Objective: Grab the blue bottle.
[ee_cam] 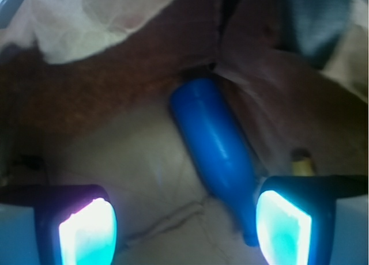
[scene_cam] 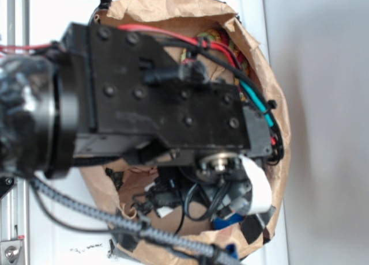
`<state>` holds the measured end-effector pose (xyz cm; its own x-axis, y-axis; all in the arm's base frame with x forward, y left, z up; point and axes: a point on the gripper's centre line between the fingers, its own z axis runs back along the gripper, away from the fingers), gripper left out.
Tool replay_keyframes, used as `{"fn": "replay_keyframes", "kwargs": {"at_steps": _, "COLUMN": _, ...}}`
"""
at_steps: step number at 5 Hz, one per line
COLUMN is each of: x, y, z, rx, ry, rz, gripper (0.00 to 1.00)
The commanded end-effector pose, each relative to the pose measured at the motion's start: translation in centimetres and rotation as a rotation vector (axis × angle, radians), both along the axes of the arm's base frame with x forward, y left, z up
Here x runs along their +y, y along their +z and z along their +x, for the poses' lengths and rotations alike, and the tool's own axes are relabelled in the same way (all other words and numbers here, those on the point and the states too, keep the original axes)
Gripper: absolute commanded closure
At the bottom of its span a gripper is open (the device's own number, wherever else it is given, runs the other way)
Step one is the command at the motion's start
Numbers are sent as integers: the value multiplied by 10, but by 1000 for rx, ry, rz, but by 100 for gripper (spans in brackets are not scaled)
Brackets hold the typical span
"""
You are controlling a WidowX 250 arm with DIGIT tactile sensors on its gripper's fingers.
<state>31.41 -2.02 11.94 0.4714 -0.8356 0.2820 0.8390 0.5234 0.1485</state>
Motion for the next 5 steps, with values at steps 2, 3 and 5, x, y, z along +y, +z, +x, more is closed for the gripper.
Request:
{"fn": "replay_keyframes", "kwargs": {"at_steps": 2, "x": -26, "y": -17, "z": 0, "rx": -151, "ry": -96, "rz": 67, "gripper": 0}}
{"fn": "replay_keyframes", "kwargs": {"at_steps": 3, "x": -42, "y": -25, "z": 8, "rx": -171, "ry": -158, "rz": 4, "gripper": 0}}
{"fn": "replay_keyframes", "kwargs": {"at_steps": 5, "x": -65, "y": -39, "z": 40, "rx": -15, "ry": -149, "rz": -56, "gripper": 0}}
